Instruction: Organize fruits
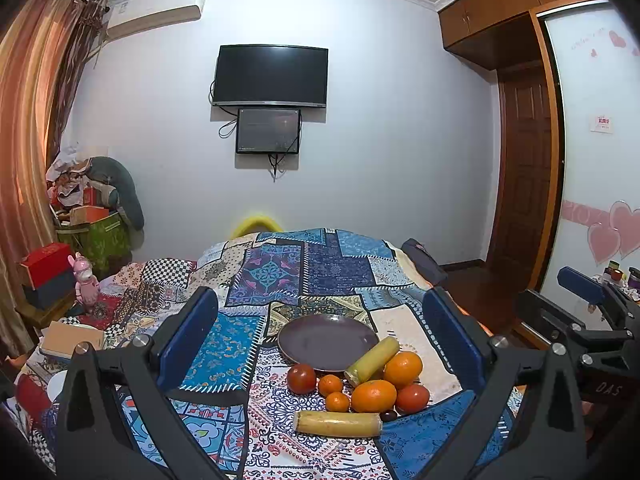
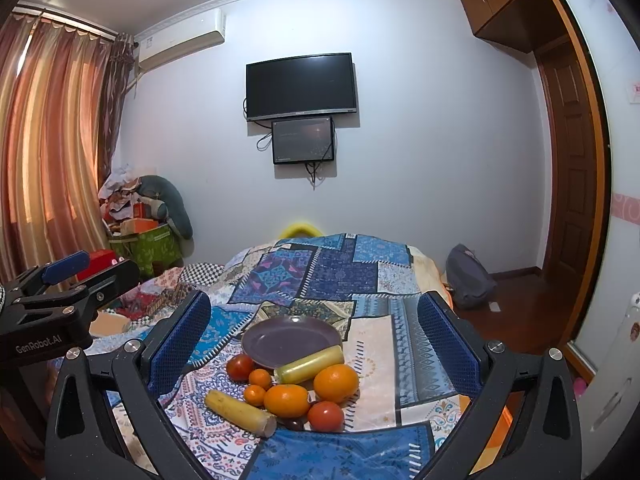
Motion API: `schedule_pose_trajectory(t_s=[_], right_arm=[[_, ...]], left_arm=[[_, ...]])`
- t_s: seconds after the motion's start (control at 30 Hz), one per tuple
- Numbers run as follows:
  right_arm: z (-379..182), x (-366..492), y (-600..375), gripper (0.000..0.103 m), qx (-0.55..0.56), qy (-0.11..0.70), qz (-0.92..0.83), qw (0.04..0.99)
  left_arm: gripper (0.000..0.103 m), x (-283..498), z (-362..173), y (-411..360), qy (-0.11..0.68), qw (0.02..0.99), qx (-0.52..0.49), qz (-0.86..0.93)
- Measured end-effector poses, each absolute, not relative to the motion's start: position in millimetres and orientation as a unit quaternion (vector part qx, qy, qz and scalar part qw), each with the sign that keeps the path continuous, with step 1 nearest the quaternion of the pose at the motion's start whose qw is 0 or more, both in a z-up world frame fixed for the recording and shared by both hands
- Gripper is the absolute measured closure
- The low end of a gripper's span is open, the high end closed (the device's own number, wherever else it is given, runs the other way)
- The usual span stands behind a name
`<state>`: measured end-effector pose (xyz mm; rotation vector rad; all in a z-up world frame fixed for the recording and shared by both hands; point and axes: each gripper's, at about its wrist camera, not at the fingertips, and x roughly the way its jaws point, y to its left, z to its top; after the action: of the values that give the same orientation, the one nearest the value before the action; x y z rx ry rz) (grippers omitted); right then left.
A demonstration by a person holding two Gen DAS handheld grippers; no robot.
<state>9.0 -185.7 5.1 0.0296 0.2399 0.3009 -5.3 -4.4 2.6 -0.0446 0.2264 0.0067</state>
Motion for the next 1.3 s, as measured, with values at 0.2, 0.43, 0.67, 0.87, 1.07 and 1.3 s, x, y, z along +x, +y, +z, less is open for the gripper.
schedule_pose_trajectory(t_s=[0.2, 0.43, 0.67, 0.87, 1.07, 1.3], right_arm=[[5, 9, -185, 0.0, 0.015, 0.118, 0.15, 0.981], [6, 8, -184, 0.0, 0.013, 0.115, 0.152, 0.982], [8, 10, -182, 0.0, 0.01, 0.111, 0.155, 0.982], [5, 13, -181, 0.0, 0.006, 0.112, 0.158, 0.981], [-11, 26, -183, 0.0, -0.003, 0.141, 0.165, 0.976], [-50, 49, -188, 0.005, -0.023, 0.212, 0.169, 0.962]], left_arm=[[0.0, -5, 2, -5, 0.113, 0.993, -0.023, 0.004], [0.0, -6, 3, -4, 0.113, 0.993, -0.022, 0.004], [0.0, -6, 3, -3, 0.111, 0.994, -0.023, 0.004], [0.0, -4, 2, -4, 0.115, 0.993, -0.016, 0.0], [0.0, 9, -10, -6, 0.142, 0.99, -0.011, -0.001], [0.0, 49, -52, -4, 0.237, 0.971, -0.004, -0.006]])
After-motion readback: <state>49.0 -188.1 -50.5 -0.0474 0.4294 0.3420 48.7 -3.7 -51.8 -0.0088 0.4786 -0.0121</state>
